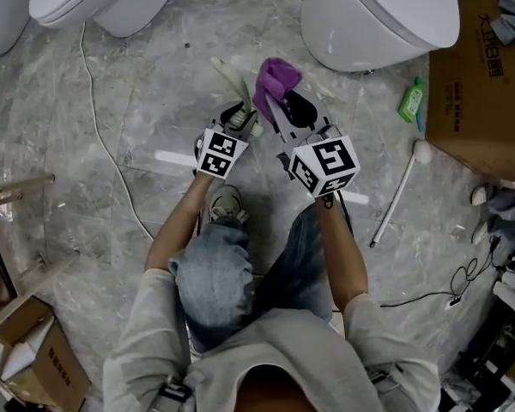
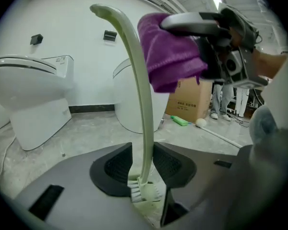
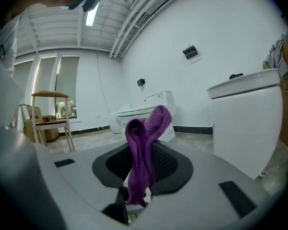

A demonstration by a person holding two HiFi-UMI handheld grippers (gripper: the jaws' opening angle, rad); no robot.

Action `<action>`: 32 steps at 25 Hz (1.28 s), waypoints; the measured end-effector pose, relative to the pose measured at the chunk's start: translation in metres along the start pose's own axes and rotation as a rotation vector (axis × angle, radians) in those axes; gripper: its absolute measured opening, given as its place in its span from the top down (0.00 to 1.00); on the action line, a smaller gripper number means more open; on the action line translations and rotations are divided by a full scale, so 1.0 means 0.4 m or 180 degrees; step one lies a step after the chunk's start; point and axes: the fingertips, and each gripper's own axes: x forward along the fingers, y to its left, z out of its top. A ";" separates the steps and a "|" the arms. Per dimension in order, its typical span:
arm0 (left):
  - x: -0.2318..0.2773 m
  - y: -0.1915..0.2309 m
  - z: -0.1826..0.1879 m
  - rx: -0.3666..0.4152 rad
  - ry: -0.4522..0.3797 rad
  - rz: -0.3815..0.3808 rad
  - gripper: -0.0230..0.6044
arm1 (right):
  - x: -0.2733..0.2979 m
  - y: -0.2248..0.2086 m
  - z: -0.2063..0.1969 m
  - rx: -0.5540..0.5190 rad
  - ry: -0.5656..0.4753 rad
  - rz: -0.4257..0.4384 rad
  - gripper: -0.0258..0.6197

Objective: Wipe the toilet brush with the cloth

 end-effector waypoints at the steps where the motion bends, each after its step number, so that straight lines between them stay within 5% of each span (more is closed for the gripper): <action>1: 0.001 -0.001 0.000 -0.0010 -0.0016 -0.0001 0.74 | 0.004 0.010 0.028 -0.0020 -0.0055 0.0051 0.79; 5: 0.005 -0.022 0.001 0.0049 -0.0045 -0.0073 0.85 | 0.021 0.051 0.124 -0.0084 -0.0243 0.0214 0.79; 14: 0.005 -0.021 -0.003 0.0008 -0.0049 -0.0104 0.86 | 0.080 0.165 0.265 -0.0220 -0.0517 0.0532 0.79; 32: 0.007 -0.012 0.001 -0.0002 -0.0068 -0.0065 0.86 | 0.041 0.070 0.014 0.0256 -0.0066 0.0242 0.79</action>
